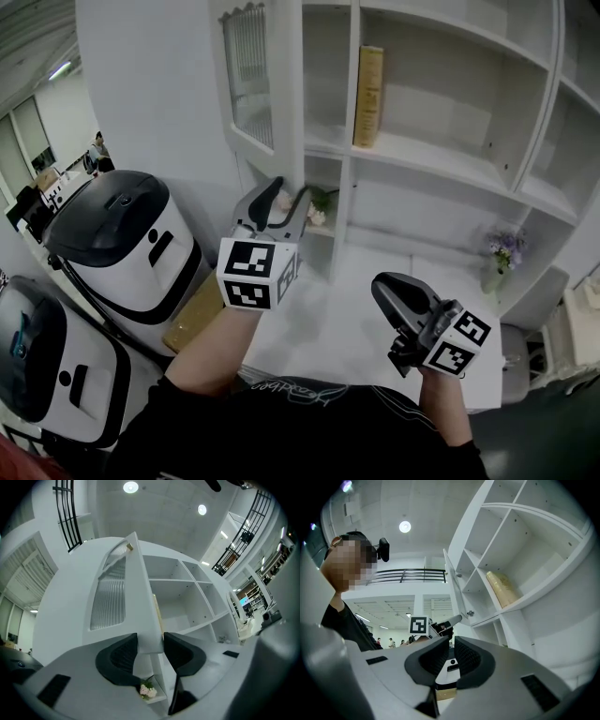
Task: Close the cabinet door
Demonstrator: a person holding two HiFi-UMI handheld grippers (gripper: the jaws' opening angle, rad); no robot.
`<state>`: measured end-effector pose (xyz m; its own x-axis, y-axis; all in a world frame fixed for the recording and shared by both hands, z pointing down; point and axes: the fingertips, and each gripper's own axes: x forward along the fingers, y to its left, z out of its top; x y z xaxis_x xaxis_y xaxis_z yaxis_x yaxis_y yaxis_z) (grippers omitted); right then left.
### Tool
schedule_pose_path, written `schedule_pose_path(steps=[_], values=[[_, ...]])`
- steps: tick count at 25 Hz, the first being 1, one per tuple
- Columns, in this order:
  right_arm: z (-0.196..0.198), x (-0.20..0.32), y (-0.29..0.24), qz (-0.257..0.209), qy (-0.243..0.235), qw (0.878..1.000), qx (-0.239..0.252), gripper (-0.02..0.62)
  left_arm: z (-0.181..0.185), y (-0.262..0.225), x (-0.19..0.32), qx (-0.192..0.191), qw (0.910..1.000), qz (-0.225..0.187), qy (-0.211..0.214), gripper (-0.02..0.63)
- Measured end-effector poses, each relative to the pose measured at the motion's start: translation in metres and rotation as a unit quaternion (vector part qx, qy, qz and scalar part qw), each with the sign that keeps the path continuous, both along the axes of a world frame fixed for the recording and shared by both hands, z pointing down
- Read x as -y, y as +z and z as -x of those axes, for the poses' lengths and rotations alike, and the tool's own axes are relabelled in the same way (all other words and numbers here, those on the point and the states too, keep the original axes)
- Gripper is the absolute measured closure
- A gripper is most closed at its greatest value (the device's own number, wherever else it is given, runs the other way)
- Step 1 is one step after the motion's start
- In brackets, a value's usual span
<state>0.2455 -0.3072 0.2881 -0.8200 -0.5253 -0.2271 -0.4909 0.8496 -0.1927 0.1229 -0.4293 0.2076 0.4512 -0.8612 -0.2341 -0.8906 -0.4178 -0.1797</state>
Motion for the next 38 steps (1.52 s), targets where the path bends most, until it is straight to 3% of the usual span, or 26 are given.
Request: schedule_pose_path(steps=[13,38], values=[[-0.054,0.015,0.005,0.007,0.022,1.000,0.012,0.538,-0.039,0.001,0.037,0.016,0.9997,0.006,-0.016,0.411],[-0.102,0.055,0.022,0.020,0.079,0.996,0.021,0.538,-0.082,0.002,0.104,0.046,0.9988,0.017,-0.001,0.426]])
